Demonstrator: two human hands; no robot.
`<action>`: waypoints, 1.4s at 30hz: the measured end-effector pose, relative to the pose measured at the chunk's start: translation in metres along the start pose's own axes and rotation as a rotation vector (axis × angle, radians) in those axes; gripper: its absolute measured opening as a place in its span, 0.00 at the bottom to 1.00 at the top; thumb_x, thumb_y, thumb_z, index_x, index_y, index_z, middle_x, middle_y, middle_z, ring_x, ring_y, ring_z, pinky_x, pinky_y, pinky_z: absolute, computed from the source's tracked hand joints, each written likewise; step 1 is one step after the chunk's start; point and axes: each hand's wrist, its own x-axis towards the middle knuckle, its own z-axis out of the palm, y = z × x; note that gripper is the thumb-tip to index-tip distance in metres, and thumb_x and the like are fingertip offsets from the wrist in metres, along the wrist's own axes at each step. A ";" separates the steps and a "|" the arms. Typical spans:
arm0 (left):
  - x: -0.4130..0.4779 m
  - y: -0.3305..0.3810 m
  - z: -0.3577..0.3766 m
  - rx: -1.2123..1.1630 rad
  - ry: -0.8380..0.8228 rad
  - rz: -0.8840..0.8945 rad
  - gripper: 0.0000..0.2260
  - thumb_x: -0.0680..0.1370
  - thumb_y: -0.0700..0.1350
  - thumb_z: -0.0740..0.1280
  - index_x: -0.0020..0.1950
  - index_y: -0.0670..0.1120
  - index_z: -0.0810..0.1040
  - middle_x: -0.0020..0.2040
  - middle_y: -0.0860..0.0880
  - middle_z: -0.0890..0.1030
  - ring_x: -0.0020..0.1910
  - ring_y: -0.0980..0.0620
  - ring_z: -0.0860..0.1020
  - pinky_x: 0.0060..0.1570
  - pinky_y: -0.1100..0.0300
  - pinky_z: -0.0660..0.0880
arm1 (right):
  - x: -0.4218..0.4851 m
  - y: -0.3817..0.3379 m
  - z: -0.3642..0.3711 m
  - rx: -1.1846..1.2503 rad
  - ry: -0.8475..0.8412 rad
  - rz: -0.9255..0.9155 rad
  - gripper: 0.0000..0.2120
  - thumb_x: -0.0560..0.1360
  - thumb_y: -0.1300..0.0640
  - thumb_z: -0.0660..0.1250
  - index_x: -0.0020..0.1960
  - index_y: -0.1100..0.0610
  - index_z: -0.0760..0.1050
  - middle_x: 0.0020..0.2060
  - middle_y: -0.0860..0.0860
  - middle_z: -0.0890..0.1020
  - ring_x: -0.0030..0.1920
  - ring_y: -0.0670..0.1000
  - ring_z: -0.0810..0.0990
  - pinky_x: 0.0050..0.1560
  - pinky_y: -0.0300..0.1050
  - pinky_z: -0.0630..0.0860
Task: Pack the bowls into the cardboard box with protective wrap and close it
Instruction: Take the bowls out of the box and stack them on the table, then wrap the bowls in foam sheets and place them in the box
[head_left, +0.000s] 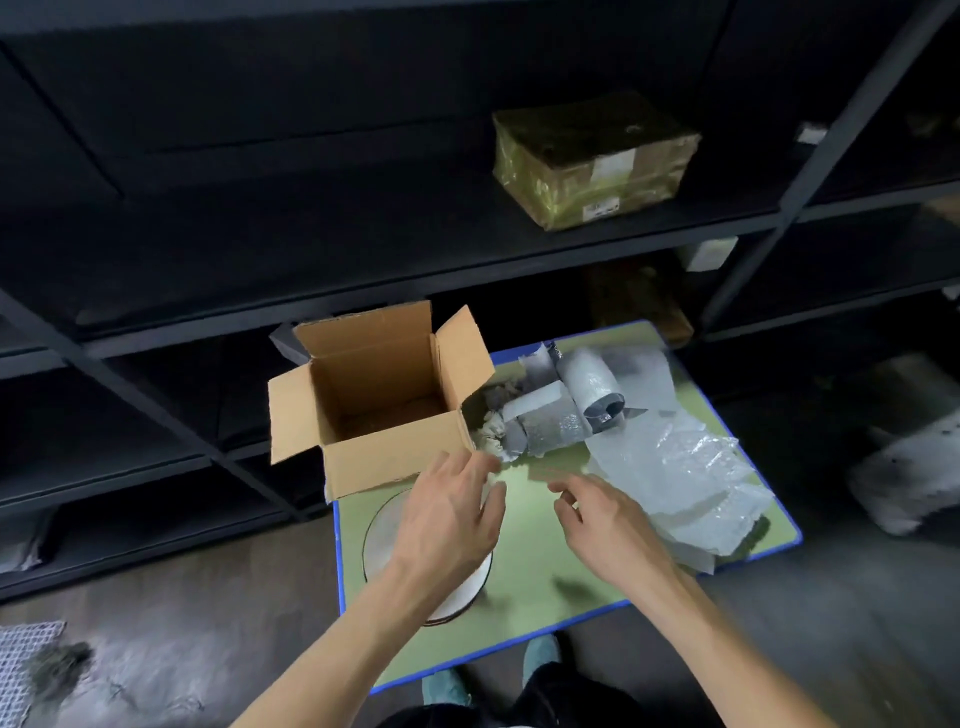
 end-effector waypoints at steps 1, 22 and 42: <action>0.007 0.007 0.006 0.009 -0.026 0.017 0.12 0.79 0.51 0.60 0.57 0.48 0.78 0.46 0.50 0.79 0.46 0.47 0.76 0.46 0.51 0.74 | 0.001 0.010 -0.003 -0.003 0.000 0.021 0.15 0.82 0.54 0.59 0.68 0.51 0.75 0.59 0.47 0.79 0.58 0.50 0.79 0.58 0.43 0.72; 0.110 0.069 0.145 0.221 -0.457 -0.189 0.18 0.83 0.57 0.56 0.57 0.43 0.73 0.53 0.42 0.81 0.51 0.41 0.80 0.50 0.50 0.75 | 0.035 0.163 -0.057 -0.144 -0.059 0.329 0.18 0.83 0.52 0.56 0.71 0.54 0.69 0.67 0.52 0.72 0.68 0.55 0.65 0.57 0.49 0.72; 0.106 0.074 0.160 -0.378 -0.352 -0.560 0.07 0.75 0.46 0.65 0.38 0.48 0.74 0.35 0.50 0.82 0.35 0.46 0.82 0.39 0.51 0.79 | 0.053 0.175 -0.061 -0.101 -0.097 0.272 0.22 0.83 0.52 0.57 0.76 0.51 0.64 0.69 0.51 0.70 0.69 0.53 0.65 0.60 0.50 0.71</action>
